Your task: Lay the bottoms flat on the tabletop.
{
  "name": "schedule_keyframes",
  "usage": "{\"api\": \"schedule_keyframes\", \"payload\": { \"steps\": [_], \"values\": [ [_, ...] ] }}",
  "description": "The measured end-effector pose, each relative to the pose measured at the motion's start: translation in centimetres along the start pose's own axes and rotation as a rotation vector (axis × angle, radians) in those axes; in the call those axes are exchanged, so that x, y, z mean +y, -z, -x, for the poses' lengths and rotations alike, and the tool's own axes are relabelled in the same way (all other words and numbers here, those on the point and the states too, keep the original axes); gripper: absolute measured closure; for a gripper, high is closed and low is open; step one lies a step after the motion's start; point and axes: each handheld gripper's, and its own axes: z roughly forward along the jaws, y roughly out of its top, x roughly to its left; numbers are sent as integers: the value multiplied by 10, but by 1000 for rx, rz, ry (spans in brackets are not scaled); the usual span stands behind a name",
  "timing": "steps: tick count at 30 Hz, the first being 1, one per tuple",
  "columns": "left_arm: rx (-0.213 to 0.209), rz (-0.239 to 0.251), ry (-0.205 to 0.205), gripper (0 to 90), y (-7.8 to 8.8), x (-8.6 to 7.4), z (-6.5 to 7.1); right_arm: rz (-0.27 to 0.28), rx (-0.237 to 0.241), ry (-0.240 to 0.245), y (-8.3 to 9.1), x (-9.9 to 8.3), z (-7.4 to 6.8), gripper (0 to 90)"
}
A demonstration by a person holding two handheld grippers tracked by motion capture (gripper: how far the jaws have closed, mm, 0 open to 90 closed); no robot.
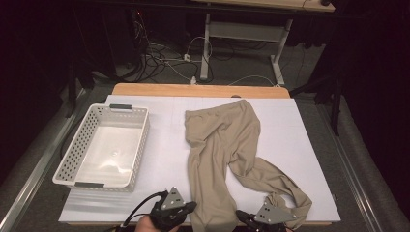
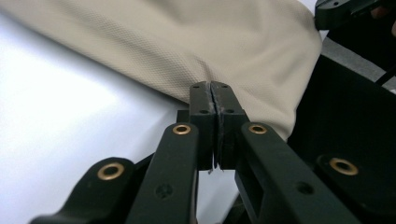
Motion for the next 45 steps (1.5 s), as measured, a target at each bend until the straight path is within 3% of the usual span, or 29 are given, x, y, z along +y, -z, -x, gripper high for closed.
{"api": "schedule_keyframes", "payload": {
  "steps": [5,14,15,17,18,22,25,27,30,34,39,42,45],
  "values": [
    [30,-8,-7,850,11,-19,-1,-3,37,12,0,0,-10,900],
    [24,-31,-5,841,14,-28,0,-59,83,55,-6,-4,-31,900],
    [29,-25,-5,811,14,-28,0,-63,82,56,-6,-4,-31,900],
    [36,18,-14,647,13,-28,1,-51,86,43,-6,-5,-29,888],
    [36,42,-24,575,12,-27,2,-36,92,30,-4,-4,-27,837],
    [21,76,-77,529,2,-20,12,30,75,-9,5,-2,-17,751],
    [-17,64,-99,495,-12,-11,26,52,44,-34,10,-3,-8,718],
    [-9,31,-109,456,-23,-6,31,61,24,-53,12,-4,-3,696],
    [23,51,-154,541,-31,-7,35,62,7,-73,16,-8,3,689],
    [-13,45,-128,843,-30,-5,28,68,-9,-80,20,-10,6,688],
    [-23,26,-131,853,-18,-12,28,78,-28,-86,23,-10,9,681],
    [-8,37,-137,848,-12,-19,25,86,-37,-95,26,-10,14,663],
    [-11,59,-108,689,-9,-20,17,97,-54,-107,27,-10,21,636]
  ]
}}
